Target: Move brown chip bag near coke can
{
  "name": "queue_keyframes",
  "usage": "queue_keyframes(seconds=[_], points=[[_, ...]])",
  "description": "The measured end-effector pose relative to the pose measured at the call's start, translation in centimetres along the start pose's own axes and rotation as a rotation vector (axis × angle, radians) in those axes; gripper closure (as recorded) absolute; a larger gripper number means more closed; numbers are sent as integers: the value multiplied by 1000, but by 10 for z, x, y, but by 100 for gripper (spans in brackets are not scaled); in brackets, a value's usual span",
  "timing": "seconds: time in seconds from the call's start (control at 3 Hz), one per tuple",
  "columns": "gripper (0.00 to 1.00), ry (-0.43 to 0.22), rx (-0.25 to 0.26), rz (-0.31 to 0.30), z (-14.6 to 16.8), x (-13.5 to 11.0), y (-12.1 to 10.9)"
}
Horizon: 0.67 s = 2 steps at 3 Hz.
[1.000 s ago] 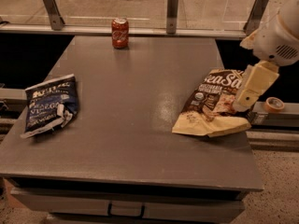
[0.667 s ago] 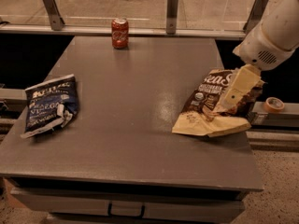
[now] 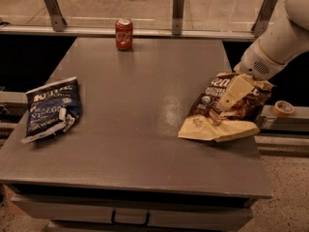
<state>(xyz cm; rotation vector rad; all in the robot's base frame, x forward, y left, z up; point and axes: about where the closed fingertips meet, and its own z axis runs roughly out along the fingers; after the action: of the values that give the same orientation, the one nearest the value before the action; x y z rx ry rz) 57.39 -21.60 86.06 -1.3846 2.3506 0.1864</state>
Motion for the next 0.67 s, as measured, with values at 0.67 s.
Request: queue_keyframes(seconds=[0.67], points=[[65, -24, -14, 31, 1, -1, -2]])
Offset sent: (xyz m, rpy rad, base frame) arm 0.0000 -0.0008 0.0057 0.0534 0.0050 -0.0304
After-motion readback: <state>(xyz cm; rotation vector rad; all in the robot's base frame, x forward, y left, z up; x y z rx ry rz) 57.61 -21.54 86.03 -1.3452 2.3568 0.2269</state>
